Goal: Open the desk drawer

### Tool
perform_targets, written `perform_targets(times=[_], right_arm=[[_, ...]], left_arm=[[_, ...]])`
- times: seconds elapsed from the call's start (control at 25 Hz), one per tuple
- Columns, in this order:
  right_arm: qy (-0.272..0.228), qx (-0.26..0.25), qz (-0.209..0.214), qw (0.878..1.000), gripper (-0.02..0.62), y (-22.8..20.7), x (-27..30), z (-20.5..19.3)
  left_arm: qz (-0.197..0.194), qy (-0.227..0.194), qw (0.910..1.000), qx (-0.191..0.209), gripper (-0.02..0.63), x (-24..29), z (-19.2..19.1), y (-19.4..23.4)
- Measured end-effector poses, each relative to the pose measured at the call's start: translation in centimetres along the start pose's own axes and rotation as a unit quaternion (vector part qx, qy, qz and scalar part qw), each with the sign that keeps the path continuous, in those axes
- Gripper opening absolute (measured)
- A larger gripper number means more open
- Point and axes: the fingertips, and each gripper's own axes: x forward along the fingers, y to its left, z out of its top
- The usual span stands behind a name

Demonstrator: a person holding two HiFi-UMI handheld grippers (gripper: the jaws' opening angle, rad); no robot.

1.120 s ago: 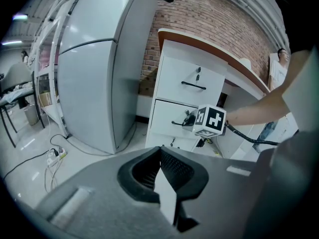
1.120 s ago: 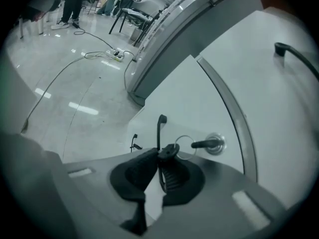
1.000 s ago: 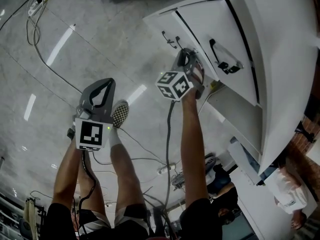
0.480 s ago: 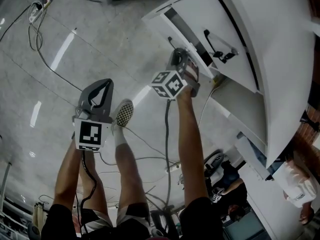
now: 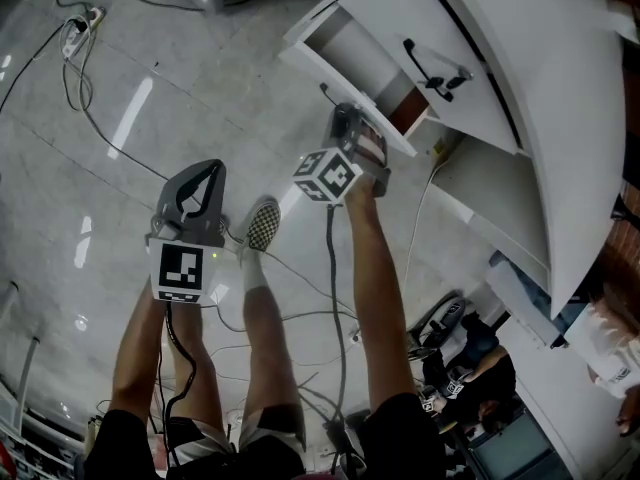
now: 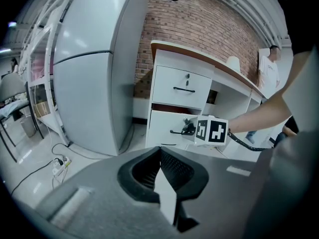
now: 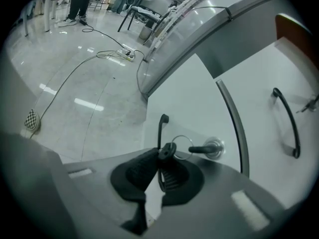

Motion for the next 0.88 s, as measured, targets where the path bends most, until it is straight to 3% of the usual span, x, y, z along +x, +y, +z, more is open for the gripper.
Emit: perform_targets(times=[0.88], right_arm=[[0.012, -0.006, 0.019, 1.000, 0.017, 7.1, -5.5, 1.0]], left_arm=[[-0.020, 0.004, 0.9994, 0.026, 0.011, -4.3, -1.3, 1.4]])
